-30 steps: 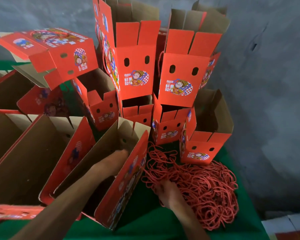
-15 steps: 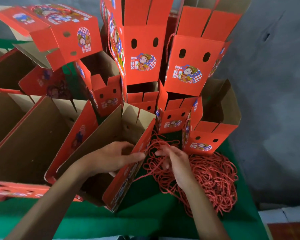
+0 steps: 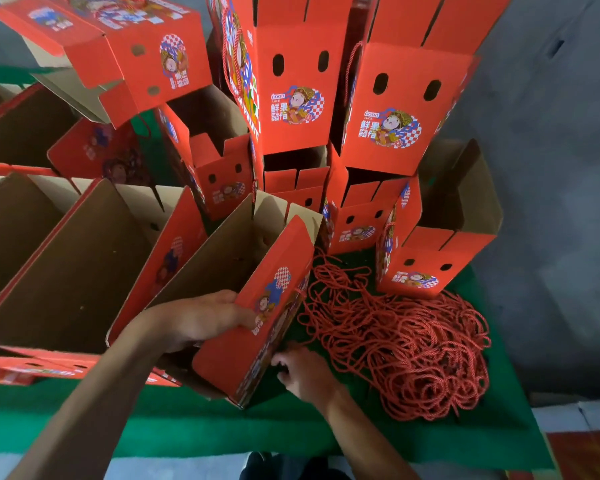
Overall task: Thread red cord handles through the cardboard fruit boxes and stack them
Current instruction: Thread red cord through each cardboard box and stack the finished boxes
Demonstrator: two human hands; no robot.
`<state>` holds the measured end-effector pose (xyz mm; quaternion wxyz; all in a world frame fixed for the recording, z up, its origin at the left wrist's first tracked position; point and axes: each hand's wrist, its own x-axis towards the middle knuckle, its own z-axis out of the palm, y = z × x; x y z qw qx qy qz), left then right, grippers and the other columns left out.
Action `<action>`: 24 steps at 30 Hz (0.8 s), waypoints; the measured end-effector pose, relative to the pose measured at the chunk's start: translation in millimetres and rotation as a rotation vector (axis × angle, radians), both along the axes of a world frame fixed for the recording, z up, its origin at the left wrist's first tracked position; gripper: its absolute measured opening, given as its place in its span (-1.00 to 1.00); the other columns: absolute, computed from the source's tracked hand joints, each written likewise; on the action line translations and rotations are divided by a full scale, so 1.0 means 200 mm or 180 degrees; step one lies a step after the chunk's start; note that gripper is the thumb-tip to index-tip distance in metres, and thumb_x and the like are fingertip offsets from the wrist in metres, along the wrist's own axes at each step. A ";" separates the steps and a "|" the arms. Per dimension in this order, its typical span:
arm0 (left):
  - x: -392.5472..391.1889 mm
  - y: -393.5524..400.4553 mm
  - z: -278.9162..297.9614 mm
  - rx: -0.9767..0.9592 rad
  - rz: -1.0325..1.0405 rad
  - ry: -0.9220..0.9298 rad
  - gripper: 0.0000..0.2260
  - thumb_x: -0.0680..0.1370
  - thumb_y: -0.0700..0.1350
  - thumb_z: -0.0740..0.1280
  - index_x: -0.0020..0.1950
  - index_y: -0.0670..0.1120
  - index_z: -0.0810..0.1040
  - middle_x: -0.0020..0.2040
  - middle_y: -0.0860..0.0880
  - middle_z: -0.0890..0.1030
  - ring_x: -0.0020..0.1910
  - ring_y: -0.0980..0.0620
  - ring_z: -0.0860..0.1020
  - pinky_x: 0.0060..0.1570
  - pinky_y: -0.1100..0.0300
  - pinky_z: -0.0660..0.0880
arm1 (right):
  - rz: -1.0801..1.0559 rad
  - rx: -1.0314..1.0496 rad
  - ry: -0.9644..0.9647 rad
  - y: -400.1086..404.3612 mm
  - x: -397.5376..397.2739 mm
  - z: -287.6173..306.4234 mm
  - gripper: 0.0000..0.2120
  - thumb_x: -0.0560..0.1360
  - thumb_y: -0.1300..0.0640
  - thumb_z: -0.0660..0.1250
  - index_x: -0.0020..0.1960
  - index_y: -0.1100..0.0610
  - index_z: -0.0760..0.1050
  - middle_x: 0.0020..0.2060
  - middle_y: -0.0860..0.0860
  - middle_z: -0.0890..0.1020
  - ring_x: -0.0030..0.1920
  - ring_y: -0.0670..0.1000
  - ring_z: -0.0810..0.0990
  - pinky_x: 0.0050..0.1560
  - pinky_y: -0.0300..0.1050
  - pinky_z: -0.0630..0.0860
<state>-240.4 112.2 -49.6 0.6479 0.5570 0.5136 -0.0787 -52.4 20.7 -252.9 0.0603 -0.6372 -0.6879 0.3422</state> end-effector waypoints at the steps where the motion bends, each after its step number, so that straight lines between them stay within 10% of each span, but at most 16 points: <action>1: 0.00 0.00 0.00 -0.0056 0.0095 -0.0023 -0.73 0.58 -0.03 0.37 0.26 0.02 0.46 0.12 -0.10 0.70 0.09 -0.12 0.68 0.18 -0.06 0.58 | -0.0038 0.0050 -0.0079 0.00 -0.01 -0.01 -0.75 0.62 0.12 0.39 0.29 0.09 0.62 0.32 0.03 0.59 0.19 0.07 0.64 0.21 -0.05 0.57; 6: -0.03 0.00 -0.03 -0.0235 0.0466 -0.0257 -0.68 0.52 -0.03 0.43 0.25 -0.05 0.54 0.05 -0.14 0.73 0.05 -0.17 0.70 0.09 -0.02 0.59 | -0.0075 -0.0011 -0.0290 -0.03 -0.01 -0.01 -0.78 0.62 0.09 0.31 -0.09 0.20 0.62 -0.06 0.12 0.66 -0.12 0.14 0.66 -0.03 0.05 0.63; 10: -0.02 0.00 -0.04 -0.0272 0.0417 -0.0507 -0.56 0.45 0.03 0.49 0.29 -0.08 0.59 0.12 -0.18 0.71 0.10 -0.18 0.69 0.09 -0.02 0.58 | -0.0631 0.0063 0.0401 -0.04 0.02 0.06 -0.69 0.55 -0.02 0.32 -0.34 0.03 0.44 -0.42 -0.19 0.54 -0.42 -0.15 0.50 -0.34 -0.15 0.45; 16: 0.06 -0.01 -0.05 -0.0123 0.0643 -0.0594 -0.64 0.53 0.00 0.41 0.28 -0.12 0.58 0.08 -0.20 0.71 0.07 -0.19 0.69 0.17 -0.07 0.57 | -0.1611 0.0184 0.2314 -0.06 0.03 0.20 -0.85 0.51 -0.18 0.45 -0.06 -0.13 0.62 -0.15 -0.05 0.72 -0.18 -0.09 0.67 -0.16 -0.18 0.58; 24: 0.17 -0.06 -0.06 0.0143 0.0624 -0.0429 -0.66 0.61 0.08 0.32 0.25 -0.12 0.60 0.04 -0.17 0.73 0.05 -0.17 0.70 0.24 -0.14 0.55 | -0.1699 0.0122 0.2294 -0.07 0.07 0.32 -0.81 0.62 0.17 0.34 -0.08 -0.08 0.64 -0.19 -0.15 0.72 -0.17 -0.07 0.65 -0.15 -0.19 0.53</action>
